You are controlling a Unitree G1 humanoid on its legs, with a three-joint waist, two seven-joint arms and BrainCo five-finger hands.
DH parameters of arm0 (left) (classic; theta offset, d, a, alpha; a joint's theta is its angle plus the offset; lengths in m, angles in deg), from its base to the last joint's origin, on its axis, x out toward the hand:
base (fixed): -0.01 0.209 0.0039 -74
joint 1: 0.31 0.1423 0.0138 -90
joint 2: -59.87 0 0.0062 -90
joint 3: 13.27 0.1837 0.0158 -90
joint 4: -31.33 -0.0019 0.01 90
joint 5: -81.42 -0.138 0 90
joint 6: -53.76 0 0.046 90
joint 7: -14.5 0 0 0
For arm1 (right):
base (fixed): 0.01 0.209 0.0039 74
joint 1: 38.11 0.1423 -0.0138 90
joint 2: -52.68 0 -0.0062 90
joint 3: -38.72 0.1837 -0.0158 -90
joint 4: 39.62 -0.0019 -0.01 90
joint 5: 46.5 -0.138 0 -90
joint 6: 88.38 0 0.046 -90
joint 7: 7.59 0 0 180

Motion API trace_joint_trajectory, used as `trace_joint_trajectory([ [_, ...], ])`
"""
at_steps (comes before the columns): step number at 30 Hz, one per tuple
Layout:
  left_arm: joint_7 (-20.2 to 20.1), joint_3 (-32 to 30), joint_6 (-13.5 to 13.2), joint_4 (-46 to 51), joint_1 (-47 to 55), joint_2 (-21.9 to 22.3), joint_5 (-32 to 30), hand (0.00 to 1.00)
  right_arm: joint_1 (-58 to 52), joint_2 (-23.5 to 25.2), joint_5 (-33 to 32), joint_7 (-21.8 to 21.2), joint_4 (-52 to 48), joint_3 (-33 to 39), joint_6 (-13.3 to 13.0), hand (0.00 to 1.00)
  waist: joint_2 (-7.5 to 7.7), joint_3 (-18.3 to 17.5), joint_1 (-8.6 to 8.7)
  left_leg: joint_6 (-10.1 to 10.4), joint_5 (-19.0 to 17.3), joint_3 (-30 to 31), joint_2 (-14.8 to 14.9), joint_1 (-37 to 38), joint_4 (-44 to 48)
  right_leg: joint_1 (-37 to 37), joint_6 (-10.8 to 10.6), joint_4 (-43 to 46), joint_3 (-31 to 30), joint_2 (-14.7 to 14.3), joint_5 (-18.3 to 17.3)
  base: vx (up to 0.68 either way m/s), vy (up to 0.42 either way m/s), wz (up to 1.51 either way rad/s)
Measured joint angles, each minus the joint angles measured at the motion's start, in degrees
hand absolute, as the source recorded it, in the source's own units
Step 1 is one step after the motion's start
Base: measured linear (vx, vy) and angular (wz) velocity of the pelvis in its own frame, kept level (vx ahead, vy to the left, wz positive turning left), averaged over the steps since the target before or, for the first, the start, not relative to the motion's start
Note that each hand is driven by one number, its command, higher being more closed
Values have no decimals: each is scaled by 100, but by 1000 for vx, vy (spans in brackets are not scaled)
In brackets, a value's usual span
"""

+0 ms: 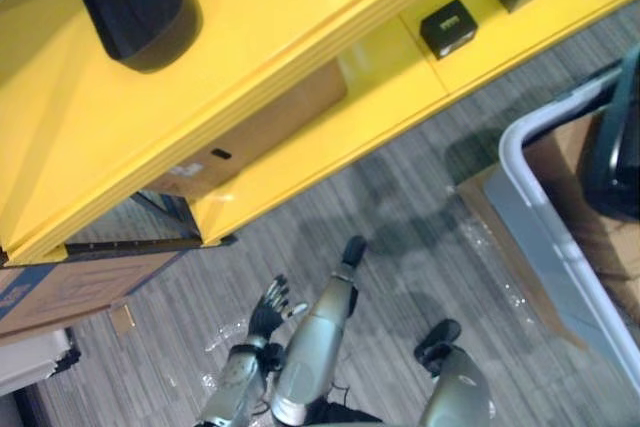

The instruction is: Walk over and take plastic housings, then place them on the shelf

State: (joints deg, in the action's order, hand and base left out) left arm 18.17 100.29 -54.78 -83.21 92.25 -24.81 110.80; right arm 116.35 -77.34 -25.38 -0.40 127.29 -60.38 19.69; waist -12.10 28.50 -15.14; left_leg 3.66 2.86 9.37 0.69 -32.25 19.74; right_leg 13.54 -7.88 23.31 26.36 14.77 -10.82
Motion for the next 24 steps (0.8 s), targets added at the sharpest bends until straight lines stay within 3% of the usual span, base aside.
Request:
trace_joint_trajectory([
  [2, 10, -6, -8, 311, -8, -23, 11, 0, -88, 10, 1, 149, -232, -181, -220, 100, 69, 47, 88, 0, 0, -58, 25, 60, -23, -25, -1, -12, -58, -5, 18, 7, 1, -16],
  [4, 57, -25, -6, 743, -16, -47, 174, 0, -287, 18, -9, 349, -857, -381, -438, 100, 248, 166, 218, 0, 3, -198, 84, 230, -137, -89, 5, -55, -167, -19, 50, 7, -14, -23],
  [8, 133, -20, 50, 1372, -84, -191, 170, 0, -757, 78, -12, 836, -1894, -401, -659, 100, 484, 200, 390, 17, 24, -369, 174, 432, -315, -167, 24, -217, -320, -86, 138, 22, -24, -22],
  [13, 120, 37, 494, 1781, -591, -464, 120, 0, -1413, 683, -5, 1080, -2726, -390, -728, 100, 868, 164, 670, 46, 142, -578, 276, 806, -677, -326, 111, -374, -445, -151, 243, 32, -41, -17],
  [14, 108, 159, 691, 1794, -969, -483, -97, 0, -1647, 856, 7, 1167, -3016, -390, -828, 100, 952, 127, 736, 53, 201, -679, 331, 936, -821, -365, 141, -455, -480, -189, 341, 4, -17, -26],
  [18, 38, 351, 1070, 1860, -1754, -564, -308, 0, -1723, 1186, 62, 1162, -3403, -391, -838, 100, 1088, 63, 963, 37, 349, -878, 379, 1106, -1102, -362, 173, -653, -653, -232, 488, -21, -2, -26],
  [19, 45, 453, 1171, 1834, -2058, -611, -353, 0, -1743, 1316, 45, 1161, -3484, -391, -828, 0, 1133, 38, 1025, 21, 381, -1002, 387, 1198, -1180, -367, 148, -737, -781, -235, 545, -45, 19, -47],
  [24, 467, 580, 1331, 1090, -3360, -454, -571, 0, -1769, 1912, -373, 1302, -3515, -327, -843, 0, 1211, -26, 1326, -66, 525, -1487, 475, 1409, -1577, -347, 117, -1172, -1109, -323, 886, -62, 28, -41],
])
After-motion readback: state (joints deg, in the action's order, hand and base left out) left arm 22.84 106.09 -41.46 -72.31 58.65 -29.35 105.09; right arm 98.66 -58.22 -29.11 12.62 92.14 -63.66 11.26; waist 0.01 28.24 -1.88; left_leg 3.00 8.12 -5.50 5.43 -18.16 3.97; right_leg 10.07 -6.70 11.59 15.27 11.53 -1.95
